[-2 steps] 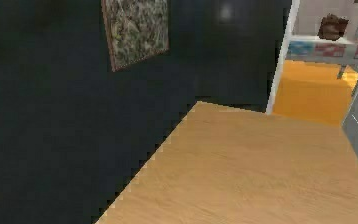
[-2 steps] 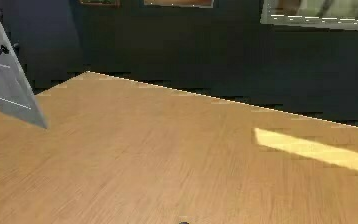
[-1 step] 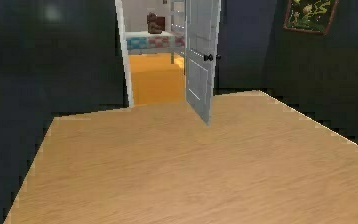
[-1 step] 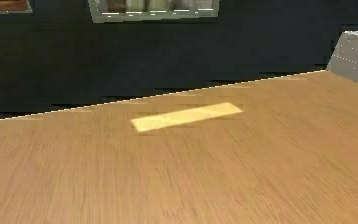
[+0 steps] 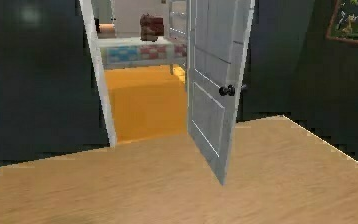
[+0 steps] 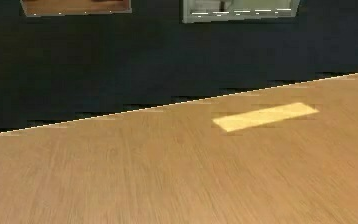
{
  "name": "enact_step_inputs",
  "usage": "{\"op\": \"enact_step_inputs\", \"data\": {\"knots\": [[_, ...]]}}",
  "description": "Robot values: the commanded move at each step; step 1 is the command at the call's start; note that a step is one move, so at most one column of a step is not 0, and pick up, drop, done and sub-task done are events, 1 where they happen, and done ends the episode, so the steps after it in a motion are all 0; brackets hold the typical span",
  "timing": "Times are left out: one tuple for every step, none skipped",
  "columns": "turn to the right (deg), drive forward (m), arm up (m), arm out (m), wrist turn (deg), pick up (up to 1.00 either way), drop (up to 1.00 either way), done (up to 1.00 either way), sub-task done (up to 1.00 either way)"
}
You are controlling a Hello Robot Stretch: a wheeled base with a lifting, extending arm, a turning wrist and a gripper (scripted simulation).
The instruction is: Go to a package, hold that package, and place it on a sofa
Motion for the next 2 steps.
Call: {"op": "enact_step_inputs", "data": {"knots": [[45.0,0.0,0.0,0.0,0.0,0.0,0.0,0.0,0.0],[45.0,0.0,0.0,0.0,0.0,0.0,0.0,0.0,0.0]]}}
